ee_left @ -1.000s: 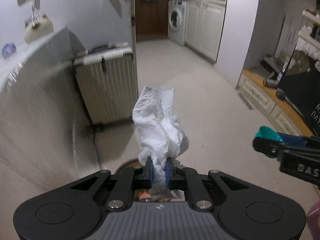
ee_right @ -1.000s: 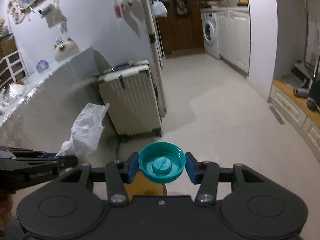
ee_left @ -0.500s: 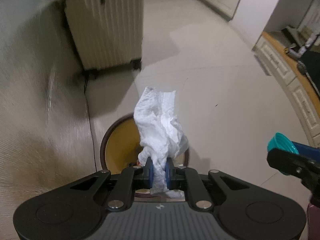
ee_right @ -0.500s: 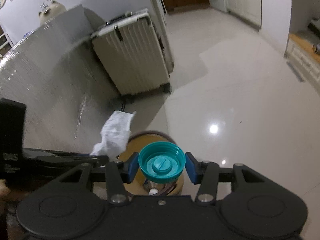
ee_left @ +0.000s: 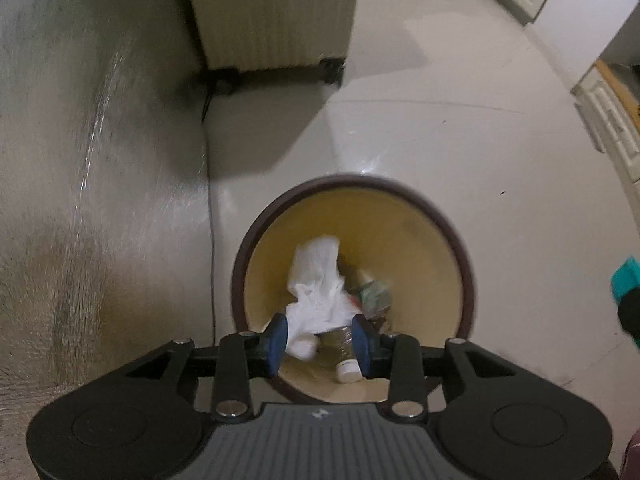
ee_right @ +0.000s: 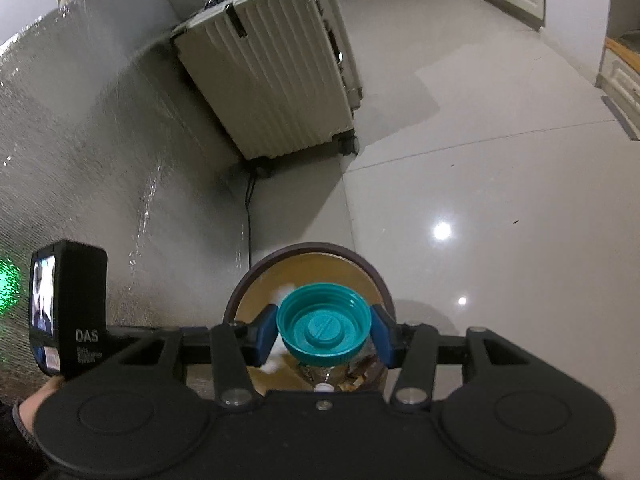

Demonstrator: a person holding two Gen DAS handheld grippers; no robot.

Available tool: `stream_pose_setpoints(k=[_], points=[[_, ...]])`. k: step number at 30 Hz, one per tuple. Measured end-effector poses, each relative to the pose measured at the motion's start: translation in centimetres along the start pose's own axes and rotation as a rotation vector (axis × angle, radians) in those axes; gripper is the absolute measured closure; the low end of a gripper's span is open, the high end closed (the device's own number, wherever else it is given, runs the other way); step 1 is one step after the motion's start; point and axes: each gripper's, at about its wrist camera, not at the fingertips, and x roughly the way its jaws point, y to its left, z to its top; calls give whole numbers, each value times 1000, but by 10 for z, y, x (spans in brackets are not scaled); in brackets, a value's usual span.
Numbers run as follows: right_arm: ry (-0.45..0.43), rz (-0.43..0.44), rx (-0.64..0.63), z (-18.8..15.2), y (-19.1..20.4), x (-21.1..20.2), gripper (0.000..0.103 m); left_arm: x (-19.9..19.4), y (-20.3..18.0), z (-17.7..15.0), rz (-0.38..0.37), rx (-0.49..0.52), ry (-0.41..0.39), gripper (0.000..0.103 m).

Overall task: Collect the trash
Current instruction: 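Open both tools to drop the tissue and teal cap into the wastebasket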

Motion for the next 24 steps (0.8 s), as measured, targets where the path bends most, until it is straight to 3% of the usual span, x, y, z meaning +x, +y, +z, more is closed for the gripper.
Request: stream_pose_setpoints(k=[5, 8, 10, 11, 13, 24], points=[[56, 13, 14, -1, 3, 37, 53, 4, 14, -11, 14, -11, 13, 64], [74, 15, 14, -2, 6, 59, 52, 5, 17, -17, 19, -17, 22, 57], [78, 3, 19, -3, 7, 71, 33, 1, 18, -22, 16, -21, 25, 46], [78, -18, 14, -5, 6, 76, 30, 0, 18, -24, 16, -20, 25, 43], [82, -41, -2, -8, 5, 80, 30, -3, 18, -26, 18, -15, 24, 32], [126, -44, -23, -33, -13, 74, 28, -15, 17, -31, 17, -20, 33, 12]])
